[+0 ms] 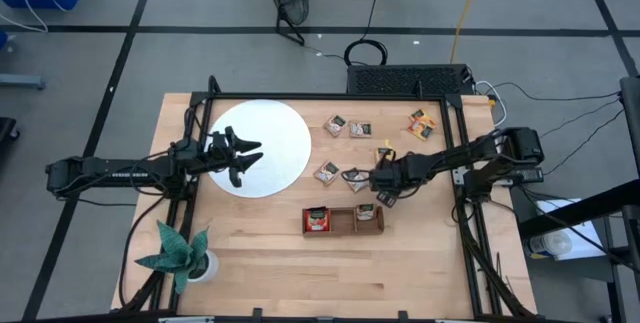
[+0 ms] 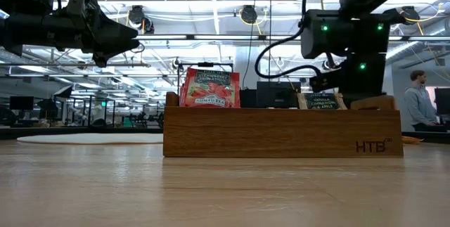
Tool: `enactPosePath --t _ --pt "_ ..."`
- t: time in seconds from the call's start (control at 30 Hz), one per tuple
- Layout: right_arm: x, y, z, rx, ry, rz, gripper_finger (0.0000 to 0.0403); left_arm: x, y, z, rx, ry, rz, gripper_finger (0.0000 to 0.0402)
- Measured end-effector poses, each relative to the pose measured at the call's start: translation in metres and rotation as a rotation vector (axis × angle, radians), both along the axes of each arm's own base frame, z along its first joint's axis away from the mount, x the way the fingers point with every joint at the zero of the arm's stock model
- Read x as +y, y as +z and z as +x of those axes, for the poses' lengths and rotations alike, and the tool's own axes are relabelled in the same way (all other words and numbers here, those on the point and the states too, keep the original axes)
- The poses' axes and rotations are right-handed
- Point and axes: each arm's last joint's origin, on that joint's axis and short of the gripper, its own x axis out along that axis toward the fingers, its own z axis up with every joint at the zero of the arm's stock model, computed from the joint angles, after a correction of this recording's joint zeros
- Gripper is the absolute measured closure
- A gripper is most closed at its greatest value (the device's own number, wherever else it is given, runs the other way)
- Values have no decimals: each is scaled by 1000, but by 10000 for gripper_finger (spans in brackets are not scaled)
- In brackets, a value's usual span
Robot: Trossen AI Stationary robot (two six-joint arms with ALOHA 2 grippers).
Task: Pick & Place Tea
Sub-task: Put the brown tea bag into the right section of the wooden organizer
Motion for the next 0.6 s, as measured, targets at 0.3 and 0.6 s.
enactPosePath --t 0.3,0.6 --pt "4 -1 -3 39 31 21 350 0 0 0 0 0 0 236" --pt "35 4 4 -58 307 -91 401 0 0 0 0 0 0 236"
